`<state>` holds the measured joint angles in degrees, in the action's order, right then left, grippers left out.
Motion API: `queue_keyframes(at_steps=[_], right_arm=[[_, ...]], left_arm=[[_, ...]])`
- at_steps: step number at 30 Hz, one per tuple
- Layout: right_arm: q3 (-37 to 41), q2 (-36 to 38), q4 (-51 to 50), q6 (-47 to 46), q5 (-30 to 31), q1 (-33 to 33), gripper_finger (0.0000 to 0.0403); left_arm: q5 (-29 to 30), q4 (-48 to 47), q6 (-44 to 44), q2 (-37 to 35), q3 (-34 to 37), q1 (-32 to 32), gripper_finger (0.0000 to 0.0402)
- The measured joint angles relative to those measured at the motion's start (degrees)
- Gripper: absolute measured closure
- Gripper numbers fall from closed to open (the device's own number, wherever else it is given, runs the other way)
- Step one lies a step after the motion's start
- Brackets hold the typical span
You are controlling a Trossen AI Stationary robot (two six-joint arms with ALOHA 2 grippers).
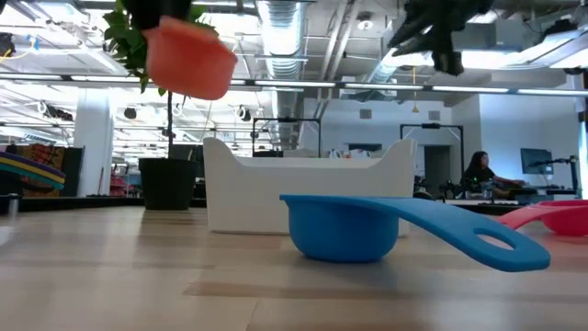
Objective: Nest measuring cups in basket
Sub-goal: Stack the orange measuring cup into the purple measuring cup
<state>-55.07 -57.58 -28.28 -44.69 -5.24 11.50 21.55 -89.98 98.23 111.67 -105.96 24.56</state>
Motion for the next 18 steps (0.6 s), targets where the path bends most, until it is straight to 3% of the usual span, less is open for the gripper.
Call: queue_keyframes(at_steps=[7,18], right_arm=[[0.0,2.4,-6.3,-10.1,18.8,-16.7,0.0262],[0.0,-2.0,-5.7,-38.3,51.8,-45.5,0.0216]], left_arm=[[5.8,3.2,-23.1,-5.1,0.5,-10.6,0.0399],[1.1,17.4,-50.3,-6.3,0.4,-18.3,0.0399]])
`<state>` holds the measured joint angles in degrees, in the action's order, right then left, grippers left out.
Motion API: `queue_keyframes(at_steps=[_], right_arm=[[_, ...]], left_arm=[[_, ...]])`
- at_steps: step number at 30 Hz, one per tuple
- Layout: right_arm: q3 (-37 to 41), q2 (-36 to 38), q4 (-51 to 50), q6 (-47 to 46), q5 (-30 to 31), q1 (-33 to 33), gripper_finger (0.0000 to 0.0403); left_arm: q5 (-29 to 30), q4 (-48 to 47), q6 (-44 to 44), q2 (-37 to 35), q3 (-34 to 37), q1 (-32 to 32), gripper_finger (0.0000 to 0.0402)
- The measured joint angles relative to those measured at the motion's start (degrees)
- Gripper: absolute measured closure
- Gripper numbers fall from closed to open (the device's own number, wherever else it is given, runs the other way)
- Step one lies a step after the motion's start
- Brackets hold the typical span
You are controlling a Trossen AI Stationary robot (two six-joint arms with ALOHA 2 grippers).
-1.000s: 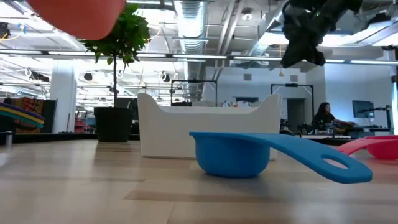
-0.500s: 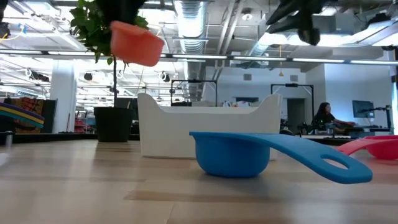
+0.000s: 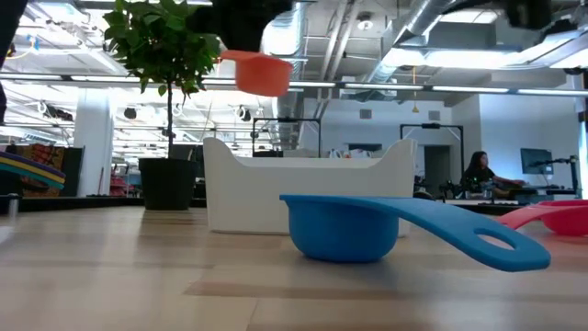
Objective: Nest measuring cups in basket
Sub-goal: Stack the orange measuring cup into the purple measuring cup
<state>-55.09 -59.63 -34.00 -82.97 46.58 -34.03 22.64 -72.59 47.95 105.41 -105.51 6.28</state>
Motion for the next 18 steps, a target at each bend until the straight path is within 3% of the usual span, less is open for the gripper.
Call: queue_keyframes(at_steps=[6,12,14,16,18], right_arm=[[0.0,-6.1,-0.6,-11.5,12.2,-7.7,0.0223],[0.0,-10.9,-3.8,-10.9,11.5,-7.7,0.0225],[0.0,-11.7,-6.5,-10.4,9.2,-6.5,0.0226],[0.1,-10.7,-9.4,-9.1,1.8,-3.9,0.0232],[0.1,-9.1,-9.7,-1.9,-5.8,-0.6,0.0240]], left_arm=[[-1.0,0.3,-5.0,0.0,0.0,-1.3,0.0399],[-1.6,1.0,0.2,0.6,0.0,-2.3,0.0399],[-1.5,0.9,4.4,0.5,0.0,-2.3,0.0399],[-1.5,0.8,9.1,0.5,0.0,-1.6,0.0399],[-1.5,0.8,13.7,0.5,0.0,-0.5,0.0399]])
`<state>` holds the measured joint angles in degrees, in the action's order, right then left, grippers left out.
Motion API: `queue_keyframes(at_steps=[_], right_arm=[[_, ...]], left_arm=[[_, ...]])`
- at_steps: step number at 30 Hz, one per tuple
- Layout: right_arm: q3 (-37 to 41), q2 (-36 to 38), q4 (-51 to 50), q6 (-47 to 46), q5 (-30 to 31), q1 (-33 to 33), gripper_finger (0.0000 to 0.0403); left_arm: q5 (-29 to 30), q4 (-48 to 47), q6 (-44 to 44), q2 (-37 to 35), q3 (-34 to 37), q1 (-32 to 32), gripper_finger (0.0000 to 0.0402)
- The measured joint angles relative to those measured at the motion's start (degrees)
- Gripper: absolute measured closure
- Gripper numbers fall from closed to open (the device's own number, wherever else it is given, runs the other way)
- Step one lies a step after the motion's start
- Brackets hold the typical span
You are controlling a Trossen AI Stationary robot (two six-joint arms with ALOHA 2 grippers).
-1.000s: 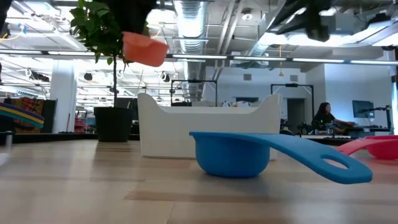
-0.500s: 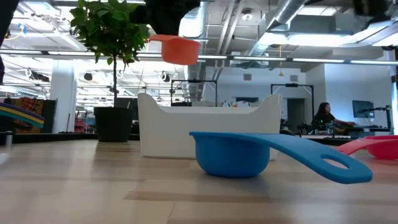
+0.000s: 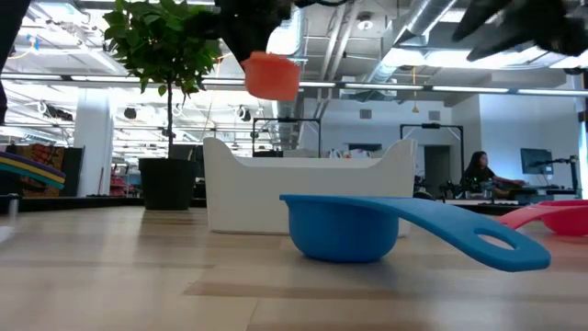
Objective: Nest measuring cups in basket
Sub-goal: Stack the orange measuring cup into the purple measuring cup
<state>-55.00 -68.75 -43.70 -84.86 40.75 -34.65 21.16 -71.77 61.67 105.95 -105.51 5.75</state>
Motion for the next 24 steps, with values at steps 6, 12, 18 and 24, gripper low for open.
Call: queue_keyframes(at_steps=[6,12,18,24], right_arm=[[2.0,6.6,9.4,24.2,-15.2,8.1,0.0251],[12.5,12.1,25.6,35.3,-40.8,20.6,0.0244],[19.4,13.2,48.2,33.0,-53.3,27.8,0.0227],[20.0,7.9,55.4,34.3,-53.1,29.9,0.0203]], left_arm=[[0.7,1.4,6.9,0.0,0.0,2.3,0.0399],[6.7,2.8,18.2,0.0,0.0,5.9,0.0399],[13.4,4.5,30.9,0.6,0.0,9.4,0.0399],[15.4,4.9,33.5,1.0,0.0,10.5,0.0399]])
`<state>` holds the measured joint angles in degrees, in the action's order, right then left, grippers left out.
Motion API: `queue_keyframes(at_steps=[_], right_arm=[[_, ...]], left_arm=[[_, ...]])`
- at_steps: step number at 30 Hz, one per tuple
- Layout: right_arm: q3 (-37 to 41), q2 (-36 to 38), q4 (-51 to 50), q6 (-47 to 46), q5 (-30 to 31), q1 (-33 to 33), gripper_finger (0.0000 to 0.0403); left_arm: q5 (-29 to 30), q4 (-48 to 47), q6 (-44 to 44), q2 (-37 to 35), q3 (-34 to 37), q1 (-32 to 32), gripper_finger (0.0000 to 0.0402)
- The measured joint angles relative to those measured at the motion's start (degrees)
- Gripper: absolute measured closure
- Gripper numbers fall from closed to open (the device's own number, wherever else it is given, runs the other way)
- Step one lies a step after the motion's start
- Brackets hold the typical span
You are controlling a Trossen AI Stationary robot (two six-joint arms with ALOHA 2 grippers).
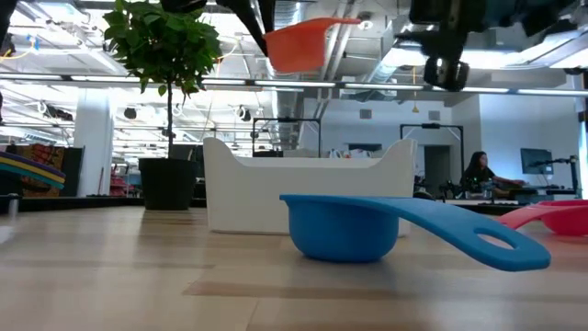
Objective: Nest measuring cups in basket
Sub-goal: Stack the orange measuring cup into the purple measuring cup
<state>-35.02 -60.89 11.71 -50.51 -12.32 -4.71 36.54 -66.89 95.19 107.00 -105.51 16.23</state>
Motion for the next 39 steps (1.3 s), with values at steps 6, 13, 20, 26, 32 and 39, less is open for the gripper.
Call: queue_keyframes(at_steps=[6,13,20,26,32,39], right_arm=[[-0.2,-8.2,12.8,-1.4,0.1,0.0,0.0189],[-0.3,-14.7,20.3,-2.6,1.1,-1.5,0.0199],[-0.3,-18.8,20.5,-2.9,4.2,-3.5,0.0226],[-0.3,-21.2,23.9,-3.6,4.7,-4.3,0.0250],[-1.3,-21.9,25.3,-3.5,4.6,-4.3,0.0285],[-1.9,-21.9,25.3,-2.5,3.5,-4.3,0.0372]], left_arm=[[1.5,0.9,-5.2,-0.2,0.0,-0.5,0.0399],[1.8,0.9,-7.0,-0.2,0.0,-1.0,0.0399],[1.8,0.9,-7.7,-0.2,0.0,-1.2,0.0399],[2.1,0.9,-8.4,-0.2,0.0,-1.3,0.0399],[2.9,1.1,-7.6,-0.3,0.0,-1.3,0.0399],[2.9,1.3,-8.8,-0.3,0.0,-1.3,0.0399]])
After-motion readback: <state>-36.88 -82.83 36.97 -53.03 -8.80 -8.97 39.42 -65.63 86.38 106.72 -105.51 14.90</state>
